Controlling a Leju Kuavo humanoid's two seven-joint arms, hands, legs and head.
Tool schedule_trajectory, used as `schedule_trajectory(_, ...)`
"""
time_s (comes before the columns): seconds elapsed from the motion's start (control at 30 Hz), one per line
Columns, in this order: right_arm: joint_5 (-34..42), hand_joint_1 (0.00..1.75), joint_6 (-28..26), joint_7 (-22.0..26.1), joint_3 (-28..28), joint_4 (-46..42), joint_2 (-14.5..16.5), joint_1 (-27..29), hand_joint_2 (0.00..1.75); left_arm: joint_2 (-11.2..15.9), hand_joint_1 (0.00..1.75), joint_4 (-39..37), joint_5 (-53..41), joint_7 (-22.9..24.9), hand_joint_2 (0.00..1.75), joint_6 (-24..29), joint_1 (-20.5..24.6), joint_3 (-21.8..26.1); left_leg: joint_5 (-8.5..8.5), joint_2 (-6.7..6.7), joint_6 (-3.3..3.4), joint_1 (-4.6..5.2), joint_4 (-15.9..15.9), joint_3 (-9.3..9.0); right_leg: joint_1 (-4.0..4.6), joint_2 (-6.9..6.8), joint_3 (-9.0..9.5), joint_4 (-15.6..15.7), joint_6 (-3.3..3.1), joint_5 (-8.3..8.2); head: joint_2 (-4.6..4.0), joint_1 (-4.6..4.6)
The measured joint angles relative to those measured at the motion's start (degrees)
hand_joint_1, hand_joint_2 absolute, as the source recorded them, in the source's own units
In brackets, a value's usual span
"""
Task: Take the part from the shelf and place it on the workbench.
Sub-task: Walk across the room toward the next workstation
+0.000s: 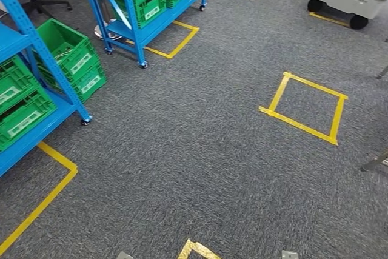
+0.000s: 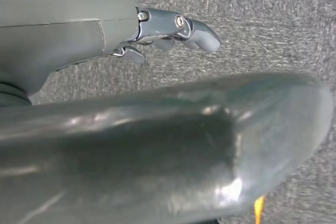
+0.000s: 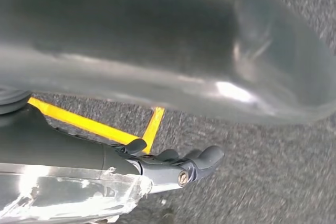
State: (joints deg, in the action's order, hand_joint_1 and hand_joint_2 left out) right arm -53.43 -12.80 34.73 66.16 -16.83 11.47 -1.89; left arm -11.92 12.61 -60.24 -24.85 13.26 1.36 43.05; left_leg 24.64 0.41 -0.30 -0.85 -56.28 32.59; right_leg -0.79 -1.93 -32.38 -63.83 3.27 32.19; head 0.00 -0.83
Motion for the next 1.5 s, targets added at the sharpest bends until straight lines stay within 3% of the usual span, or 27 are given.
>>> schedule_trajectory(0.07,-0.1,0.00,0.0,0.0,0.1,0.0,0.0,0.2,0.00,0.0,0.00,0.0,0.0,0.0,0.00,0.0,0.1,0.0,-0.01,-1.50,0.33,0.20,0.0,0.03,0.06,1.58,-4.00,-8.0,-0.08,3.12,0.00,-0.22)
schedule_trajectory(0.1,-0.1,0.00,0.0,0.0,0.2,0.1,0.0,0.2,0.00,0.0,0.00,0.0,0.0,0.0,0.00,0.0,0.1,0.0,-0.01,-2.34,0.38,0.33,0.0,0.02,0.12,1.77,-5.38,-10.2,-0.21,3.39,0.00,-0.26)
schedule_trajectory(0.13,-0.1,0.00,0.0,0.0,0.3,0.1,0.0,0.2,0.00,0.0,0.00,0.0,-0.1,0.0,0.00,0.1,0.1,0.0,-0.01,-3.21,0.39,0.42,0.0,-0.02,0.15,1.89,-5.79,-10.2,-0.41,2.56,0.00,-0.27)
schedule_trajectory(0.2,-0.2,0.00,0.0,0.0,0.3,0.1,0.0,0.2,0.00,0.0,0.00,0.0,-0.1,0.0,0.00,0.1,0.0,0.0,-0.03,-4.99,0.35,0.47,0.0,-0.16,0.18,2.96,-3.44,-4.1,-0.92,-1.59,0.00,-0.28)
schedule_trajectory(0.27,-0.2,0.00,0.0,0.0,0.3,0.1,0.0,0.2,0.00,-0.1,0.00,0.0,-0.1,0.0,0.00,0.1,0.1,0.0,-0.06,-6.54,0.05,0.52,-0.1,-0.12,0.05,5.55,-0.29,3.1,-1.24,-4.40,0.00,-0.27)
schedule_trajectory(0.33,-0.3,0.00,-0.1,0.0,0.4,0.2,0.0,0.1,0.00,-0.1,0.00,0.0,-0.1,0.0,0.00,0.1,0.0,0.1,-0.22,-7.69,-0.57,0.42,-0.1,0.16,0.10,6.67,0.93,5.4,-1.35,-4.67,0.00,-0.23)
schedule_trajectory(0.37,-0.3,0.00,-0.1,0.1,0.4,0.2,0.0,0.0,0.00,0.0,0.00,0.0,-0.1,0.0,0.00,0.2,-0.1,0.1,-0.40,-8.25,-0.96,0.27,0.0,0.34,0.18,6.09,1.05,5.5,-1.52,-4.82,0.00,-0.21)
schedule_trajectory(0.4,-0.5,0.00,-0.2,0.1,0.4,0.3,0.0,0.0,0.00,0.0,0.00,0.0,-0.1,0.0,0.00,0.2,-0.2,0.2,-0.42,-8.10,-1.31,0.18,0.0,0.49,0.21,5.47,1.19,5.7,-1.87,-5.02,0.00,-0.20)
schedule_trajectory(0.43,-0.6,0.00,-0.3,0.1,0.4,0.3,0.0,-0.1,0.00,0.0,0.00,0.0,-0.1,0.0,0.00,0.2,-0.3,0.2,-0.02,-6.99,-1.63,0.22,-0.4,0.81,0.21,4.81,1.26,5.9,-2.26,-5.25,0.00,-0.08)
schedule_trajectory(0.47,-0.8,0.00,-0.5,0.1,0.4,0.3,0.0,0.0,0.00,0.0,0.00,0.0,-0.2,0.0,0.00,0.2,-0.3,0.3,1.08,-5.39,-1.88,0.32,-1.9,1.58,0.19,4.02,1.29,6.1,-2.62,-5.46,0.00,0.13)
schedule_trajectory(0.53,-1.0,0.00,-0.6,0.1,0.5,0.3,0.1,0.1,0.00,0.0,0.00,0.0,-0.3,0.0,0.00,0.2,-0.1,0.4,4.83,-2.10,-2.19,0.49,-8.2,4.52,0.32,2.27,1.29,6.3,-3.06,-5.56,0.00,0.49)
schedule_trajectory(0.6,-1.2,0.00,-0.7,0.1,0.5,0.4,0.1,0.2,0.00,0.0,0.00,0.0,-0.4,0.0,0.00,0.2,0.1,0.5,7.48,-1.34,-2.41,0.47,-14.8,7.53,0.45,0.33,1.24,6.3,-3.24,-5.46,0.00,0.56)
schedule_trajectory(0.63,-1.3,0.00,-0.8,0.1,0.6,0.4,0.1,0.2,0.00,0.1,0.00,0.0,-0.4,-0.1,0.00,0.2,0.0,0.5,7.30,-1.23,-2.46,0.47,-15.8,7.85,0.48,-0.56,1.26,6.3,-3.28,-5.41,0.00,0.57)
schedule_trajectory(0.7,-1.6,0.00,-0.9,0.1,0.6,0.4,0.1,0.0,0.00,0.1,0.00,0.0,-0.5,-0.1,0.00,0.2,-0.1,0.5,4.27,-0.45,-2.40,0.50,-11.3,5.29,0.48,-2.07,1.41,6.3,-3.20,-5.30,0.00,0.59)
schedule_trajectory(0.77,-1.9,0.00,-1.1,0.1,0.5,0.5,0.1,0.0,0.00,0.2,0.00,0.0,-0.5,-0.1,0.00,0.2,0.0,0.6,1.26,2.90,-2.00,0.75,-3.8,1.05,0.75,-3.36,1.65,6.2,-2.82,-5.01,0.00,0.64)
schedule_trajectory(0.83,-2.2,0.00,-1.2,0.1,0.5,0.5,0.1,0.0,0.00,0.2,0.00,0.0,-0.7,-0.1,0.00,0.1,0.3,0.7,0.47,4.93,-1.39,1.03,-0.1,-0.78,1.13,-4.67,1.95,6.0,-2.25,-4.65,0.00,0.60)
schedule_trajectory(0.9,-2.4,0.00,-1.5,0.1,0.6,0.5,0.1,-0.2,0.00,0.3,0.00,0.0,-0.9,-0.2,0.00,-0.2,0.2,0.7,0.38,3.48,-0.74,0.98,0.3,-0.68,1.18,-6.01,2.32,6.0,-1.68,-4.38,0.00,0.52)
schedule_trajectory(0.97,-2.6,0.00,-1.7,0.1,0.5,0.5,0.1,-0.3,0.00,0.4,0.00,0.0,-1.0,-0.2,0.00,-0.6,0.1,0.8,0.09,1.94,-0.11,0.66,0.5,-0.73,0.92,-4.12,1.88,4.1,-1.05,-2.94,0.00,0.27)
schedule_trajectory(1.03,-2.8,0.00,-1.8,0.1,0.5,0.5,0.1,-0.2,0.00,0.5,0.00,0.0,-1.1,-0.3,0.00,-0.6,0.1,0.8,-0.18,0.38,0.38,0.43,0.6,-0.63,0.62,-0.18,-0.69,-2.0,-0.55,0.59,0.00,-0.12)
schedule_trajectory(1.07,-2.9,0.00,-1.9,0.1,0.6,0.5,0.1,-0.1,0.00,0.5,0.00,0.0,-1.1,-0.4,0.00,-0.5,0.2,0.9,-0.27,-0.49,0.53,0.41,0.5,-0.53,0.55,1.00,-2.52,-6.0,-0.43,2.43,0.00,-0.23)
schedule_trajectory(1.13,-3.0,0.00,-2.0,0.1,0.6,0.5,0.1,0.0,0.00,0.4,0.00,0.0,-1.1,-0.5,0.00,-0.4,0.1,0.9,-0.40,-2.23,0.59,0.40,0.5,-0.41,0.50,1.75,-4.91,-10.5,-0.28,3.42,0.00,-0.36)
schedule_trajectory(1.2,-3.1,0.00,-2.1,0.1,0.6,0.5,0.1,0.0,0.00,0.4,0.00,0.0,-1.1,-0.6,0.00,-0.4,0.0,1.0,-0.49,-3.97,0.36,0.27,0.4,-0.45,0.27,2.28,-3.43,-6.5,-0.23,0.09,0.00,-0.36)
schedule_trajectory(1.27,-3.3,0.00,-2.2,0.1,0.6,0.6,0.1,0.0,0.00,0.3,0.00,0.0,-1.1,-0.6,0.00,-0.4,0.0,1.1,-0.55,-5.62,-0.24,0.19,0.2,-0.28,-0.32,4.93,-0.05,1.4,-0.07,-3.40,0.00,-0.42)
schedule_trajectory(1.33,-3.4,0.00,-2.3,0.1,0.6,0.8,0.1,0.0,0.00,0.3,0.00,0.0,-1.1,-0.7,0.00,-0.4,0.1,1.3,-0.77,-6.95,-1.07,0.17,0.0,0.20,-0.59,6.88,1.54,5.0,-0.34,-4.19,0.00,-0.43)
schedule_trajectory(1.4,-3.5,0.00,-2.4,0.1,0.6,0.9,0.1,-0.1,0.00,0.3,0.00,0.0,-1.1,-0.7,0.00,-0.4,-0.1,1.4,-1.25,-8.13,-1.92,-0.04,0.2,0.72,-0.40,6.02,1.59,5.1,-1.21,-4.29,0.00,-0.40)
schedule_trajectory(1.43,-3.6,0.00,-2.5,0.1,0.6,0.9,0.1,-0.1,0.00,0.3,0.00,0.0,-1.1,-0.7,0.00,-0.4,-0.2,1.5,-1.20,-7.79,-2.25,-0.07,0.1,0.99,-0.35,5.36,1.64,5.1,-1.65,-4.48,0.00,-0.40)
schedule_trajectory(1.5,-3.7,0.00,-2.6,0.2,0.6,0.9,0.0,-0.1,0.00,0.3,0.00,-0.1,-1.1,-0.8,0.00,-0.4,-0.3,1.6,0.84,-5.14,-2.62,0.14,-2.9,2.52,-0.30,3.84,1.55,5.3,-2.40,-4.82,0.00,0.02)
